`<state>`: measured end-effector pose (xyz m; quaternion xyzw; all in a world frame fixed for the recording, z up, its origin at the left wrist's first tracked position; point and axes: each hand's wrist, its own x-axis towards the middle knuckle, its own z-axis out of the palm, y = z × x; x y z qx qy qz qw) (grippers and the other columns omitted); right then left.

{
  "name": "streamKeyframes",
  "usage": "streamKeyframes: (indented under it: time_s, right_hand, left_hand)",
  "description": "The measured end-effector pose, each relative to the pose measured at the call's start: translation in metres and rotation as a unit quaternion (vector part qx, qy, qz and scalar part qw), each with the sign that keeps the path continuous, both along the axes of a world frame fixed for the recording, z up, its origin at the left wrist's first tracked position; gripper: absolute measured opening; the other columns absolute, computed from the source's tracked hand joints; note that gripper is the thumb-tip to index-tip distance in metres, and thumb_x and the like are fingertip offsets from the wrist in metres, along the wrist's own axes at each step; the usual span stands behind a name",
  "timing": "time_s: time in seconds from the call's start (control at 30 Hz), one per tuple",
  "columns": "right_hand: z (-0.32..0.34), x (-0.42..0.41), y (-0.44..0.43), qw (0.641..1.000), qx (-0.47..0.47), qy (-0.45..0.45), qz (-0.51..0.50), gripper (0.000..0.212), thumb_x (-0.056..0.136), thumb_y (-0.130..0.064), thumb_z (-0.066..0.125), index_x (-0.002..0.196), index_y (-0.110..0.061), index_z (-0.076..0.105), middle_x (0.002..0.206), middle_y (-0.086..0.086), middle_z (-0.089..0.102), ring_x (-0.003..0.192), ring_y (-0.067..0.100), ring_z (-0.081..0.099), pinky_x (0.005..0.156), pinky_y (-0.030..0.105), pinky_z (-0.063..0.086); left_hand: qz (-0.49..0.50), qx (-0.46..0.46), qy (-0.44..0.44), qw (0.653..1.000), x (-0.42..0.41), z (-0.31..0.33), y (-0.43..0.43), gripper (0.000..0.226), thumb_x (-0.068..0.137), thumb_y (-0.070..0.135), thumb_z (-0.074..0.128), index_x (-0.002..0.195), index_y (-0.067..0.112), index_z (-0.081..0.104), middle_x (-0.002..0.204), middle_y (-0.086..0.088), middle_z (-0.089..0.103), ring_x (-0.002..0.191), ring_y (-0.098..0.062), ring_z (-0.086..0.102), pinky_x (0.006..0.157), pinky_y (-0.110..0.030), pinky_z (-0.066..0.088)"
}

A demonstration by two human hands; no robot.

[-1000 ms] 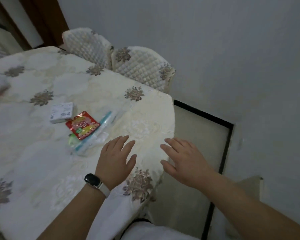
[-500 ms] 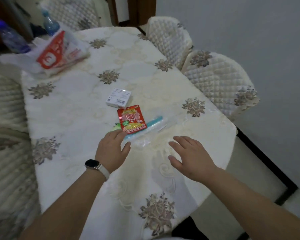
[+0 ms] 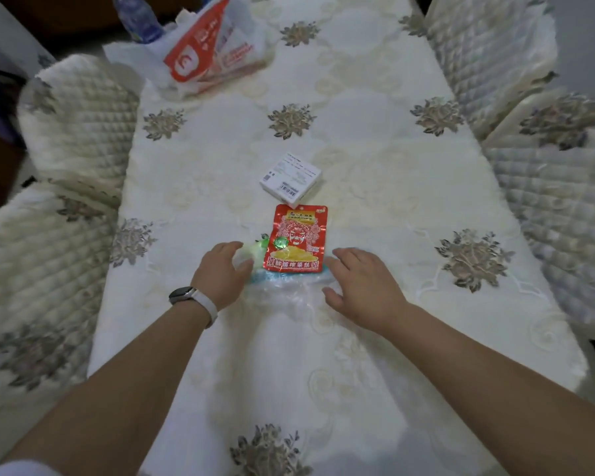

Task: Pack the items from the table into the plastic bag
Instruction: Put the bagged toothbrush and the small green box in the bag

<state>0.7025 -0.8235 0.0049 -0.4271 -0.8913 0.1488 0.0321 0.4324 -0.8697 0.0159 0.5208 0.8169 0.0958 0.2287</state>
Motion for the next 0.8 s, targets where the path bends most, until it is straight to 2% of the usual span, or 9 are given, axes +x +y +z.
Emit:
streamKeyframes:
  time_s: [0.1,0.23,0.37,0.47,0.57,0.7,0.8]
  right_hand:
    - [-0.013,-0.003,0.016,0.999,-0.025,-0.025,0.032,0.056,0.081,-0.046,0.061,0.127,-0.013,0.058,0.127,0.007,0.06,0.119,0.028,0.053,0.103,0.043,0.038]
    - [-0.025,-0.003,0.019,0.996,-0.051,-0.057,0.045,0.055,0.083,-0.044,0.057,0.131,-0.017,0.051,0.123,0.003,0.058,0.116,0.025,0.052,0.107,0.042,0.033]
    - [-0.028,0.004,0.017,0.996,-0.035,-0.067,0.049,0.037,0.083,-0.031,0.056,0.117,-0.015,0.06,0.104,0.004,0.06,0.097,0.027,0.057,0.086,0.04,0.043]
    - [-0.025,0.013,0.017,0.995,-0.042,-0.062,0.066,0.031,0.084,-0.029,0.056,0.112,-0.016,0.06,0.1,0.004,0.06,0.092,0.025,0.055,0.077,0.038,0.042]
    - [-0.023,0.024,0.014,0.994,-0.055,-0.052,0.078,0.026,0.084,-0.026,0.055,0.108,-0.016,0.059,0.098,0.003,0.059,0.089,0.024,0.054,0.072,0.036,0.038]
    - [-0.015,0.043,0.006,0.992,-0.07,-0.068,0.082,0.023,0.084,-0.025,0.053,0.103,-0.014,0.059,0.098,0.005,0.058,0.087,0.025,0.054,0.064,0.032,0.033]
    - [-0.006,0.06,-0.004,0.988,-0.086,-0.08,0.1,0.026,0.085,-0.025,0.052,0.107,-0.013,0.059,0.101,0.005,0.054,0.091,0.025,0.052,0.062,0.031,0.033]
  left_hand:
    - [0.018,-0.047,-0.017,0.999,-0.001,-0.007,0.015,0.051,0.094,0.033,0.055,0.139,0.01,0.047,0.139,-0.013,0.052,0.125,-0.03,0.049,0.105,-0.039,0.037]
    - [0.034,-0.064,-0.022,0.997,0.005,-0.012,0.028,0.053,0.092,0.037,0.058,0.138,0.012,0.05,0.128,-0.014,0.058,0.113,-0.029,0.056,0.094,-0.037,0.045]
    - [0.052,-0.069,-0.028,0.996,0.016,-0.013,0.028,0.036,0.085,0.036,0.065,0.112,0.013,0.066,0.1,-0.009,0.06,0.082,-0.023,0.06,0.07,-0.03,0.047]
    - [0.083,-0.064,-0.027,0.994,0.026,-0.014,0.026,0.035,0.074,0.046,0.07,0.094,0.017,0.067,0.094,-0.006,0.061,0.075,-0.021,0.062,0.068,-0.034,0.056]
    - [0.122,-0.057,-0.044,0.99,0.04,-0.013,0.024,0.03,0.072,0.039,0.074,0.084,0.016,0.061,0.088,-0.002,0.056,0.073,-0.018,0.059,0.06,-0.03,0.051]
    - [0.17,-0.021,-0.085,0.981,0.057,-0.011,0.012,0.021,0.079,0.022,0.068,0.095,0.015,0.056,0.085,0.0,0.059,0.077,-0.019,0.055,0.062,-0.029,0.044]
    - [0.208,0.003,-0.136,0.969,0.068,-0.005,-0.001,0.032,0.085,0.02,0.067,0.116,0.017,0.06,0.096,0.0,0.062,0.083,-0.017,0.058,0.074,-0.029,0.047]
